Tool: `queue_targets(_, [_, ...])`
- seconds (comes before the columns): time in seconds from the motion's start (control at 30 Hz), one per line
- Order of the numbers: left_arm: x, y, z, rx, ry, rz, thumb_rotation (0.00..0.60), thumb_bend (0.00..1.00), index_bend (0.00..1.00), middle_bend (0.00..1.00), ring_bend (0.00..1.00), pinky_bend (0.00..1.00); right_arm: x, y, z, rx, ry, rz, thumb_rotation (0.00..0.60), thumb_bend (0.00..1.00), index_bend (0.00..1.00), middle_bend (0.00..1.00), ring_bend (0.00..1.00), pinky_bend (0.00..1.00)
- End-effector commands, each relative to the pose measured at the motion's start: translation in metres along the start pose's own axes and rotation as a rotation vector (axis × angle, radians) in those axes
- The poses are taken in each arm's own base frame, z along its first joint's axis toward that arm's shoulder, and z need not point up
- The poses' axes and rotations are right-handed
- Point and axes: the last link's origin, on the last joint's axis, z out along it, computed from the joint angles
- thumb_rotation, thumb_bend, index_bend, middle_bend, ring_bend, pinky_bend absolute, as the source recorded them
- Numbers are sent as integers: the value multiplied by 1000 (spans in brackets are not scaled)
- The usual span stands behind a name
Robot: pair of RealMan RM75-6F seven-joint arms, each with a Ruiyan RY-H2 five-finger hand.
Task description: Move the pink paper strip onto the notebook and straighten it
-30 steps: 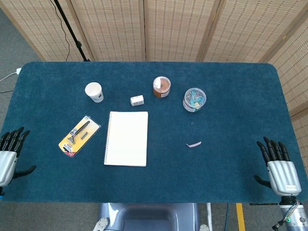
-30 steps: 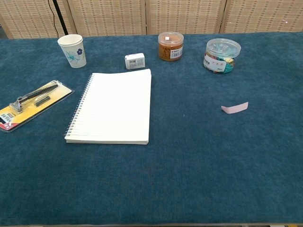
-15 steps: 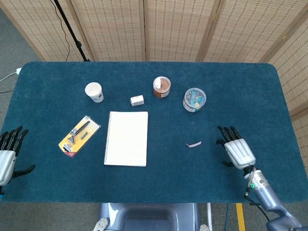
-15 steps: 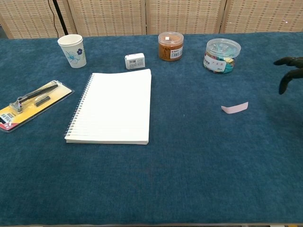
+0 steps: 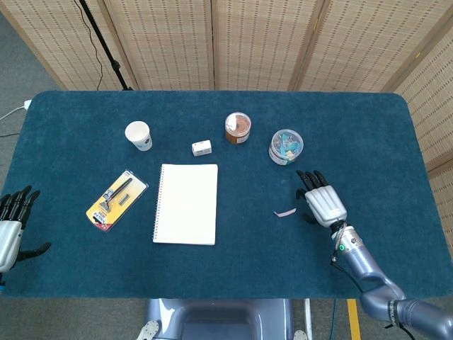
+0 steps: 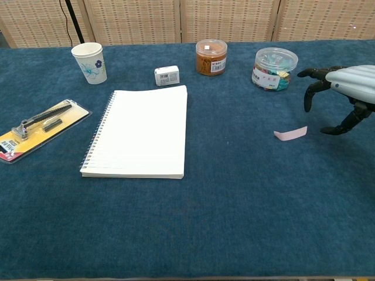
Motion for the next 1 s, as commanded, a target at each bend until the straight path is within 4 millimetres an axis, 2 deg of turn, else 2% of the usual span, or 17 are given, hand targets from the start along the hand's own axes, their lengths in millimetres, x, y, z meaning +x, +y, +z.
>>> queue_targets(0.03, [0,0,0,1,-3,0,600,0,0,0,0,0,-1,-5,1,10,-9,2,600,337,403,0,0,0])
queue_targets(0.33, [1,-2,0,9,-1,-5,600,0,0,0,0,0,-9,-13,7,15,-42,0,600,344,421,0,0,0])
queue_targets(0.73, [1,-2,0,10,-5,-9,600,0,0,0,0,0,-15,-17,11,12,-50,9,600,465,463,0,0,0])
queue_targets(1.0, [1,-3,-1,13,-7,-11,600,0,0,0,0,0,-18,-18,11,14,-58,18,600,466,492,0,0,0])
